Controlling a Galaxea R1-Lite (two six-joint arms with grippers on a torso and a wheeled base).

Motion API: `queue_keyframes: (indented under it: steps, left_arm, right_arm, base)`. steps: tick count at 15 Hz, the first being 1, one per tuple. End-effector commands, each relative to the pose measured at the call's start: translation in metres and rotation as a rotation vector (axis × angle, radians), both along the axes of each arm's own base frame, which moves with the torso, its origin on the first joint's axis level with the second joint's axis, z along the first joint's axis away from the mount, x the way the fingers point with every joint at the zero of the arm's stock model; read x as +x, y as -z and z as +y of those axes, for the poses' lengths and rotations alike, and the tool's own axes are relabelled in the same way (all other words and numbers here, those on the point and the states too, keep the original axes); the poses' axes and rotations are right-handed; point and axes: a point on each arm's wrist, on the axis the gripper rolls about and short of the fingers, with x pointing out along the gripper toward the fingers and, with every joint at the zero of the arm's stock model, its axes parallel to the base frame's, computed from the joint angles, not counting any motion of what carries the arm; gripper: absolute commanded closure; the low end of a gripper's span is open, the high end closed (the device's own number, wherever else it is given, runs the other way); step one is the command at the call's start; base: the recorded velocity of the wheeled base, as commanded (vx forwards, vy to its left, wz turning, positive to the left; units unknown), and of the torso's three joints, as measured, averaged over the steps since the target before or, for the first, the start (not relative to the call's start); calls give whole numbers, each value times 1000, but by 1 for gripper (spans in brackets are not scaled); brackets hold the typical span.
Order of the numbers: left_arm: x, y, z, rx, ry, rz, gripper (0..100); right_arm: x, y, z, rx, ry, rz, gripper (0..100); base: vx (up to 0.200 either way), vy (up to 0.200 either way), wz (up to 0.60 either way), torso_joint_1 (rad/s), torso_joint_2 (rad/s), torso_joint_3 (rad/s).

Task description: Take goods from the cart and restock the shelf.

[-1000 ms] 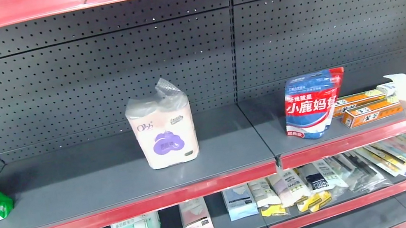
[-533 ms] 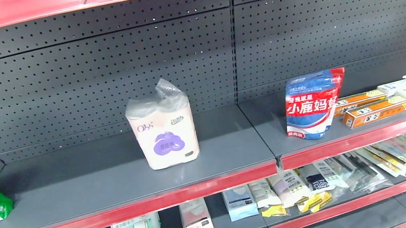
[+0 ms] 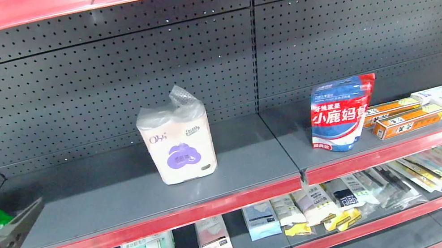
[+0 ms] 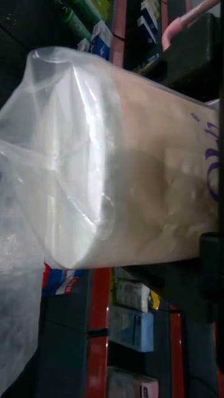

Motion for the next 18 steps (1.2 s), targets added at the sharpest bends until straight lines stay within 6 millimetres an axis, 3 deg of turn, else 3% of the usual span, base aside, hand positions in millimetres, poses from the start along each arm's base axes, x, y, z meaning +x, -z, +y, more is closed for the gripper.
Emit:
queue_keyframes:
  steps: [1, 4, 6, 9, 14, 18]
  left_arm:
    - [100, 38, 33, 64, 198, 105, 0]
    - [136, 58, 36, 2, 465, 121, 0]
    - [177, 76, 37, 13, 648, 93, 0]
    - [208, 71, 19, -24, 814, 42, 0]
    - [237, 86, 3, -84, 931, 49, 0]
    - [263, 84, -14, -89, 976, 23, 0]
  right_arm:
    - [-4, -3, 0, -5, 3, -23, 100]
    - [-5, -3, 0, -15, 6, -28, 100]
    - [-5, 0, 0, -31, 6, -14, 100]
    - [-5, 2, 0, -60, 26, -7, 100]
    - [-4, 6, -1, -71, 40, 12, 100]
    - [-6, 7, -1, -89, 45, 14, 100]
  base:
    - [0, 0, 0, 0, 0, 0]
    - [0, 0, 0, 0, 0, 0]
    - [0, 0, 0, 0, 0, 0]
    - [0, 0, 0, 0, 0, 0]
    - [0, 0, 0, 0, 0, 0]
    - [0, 0, 0, 0, 0, 0]
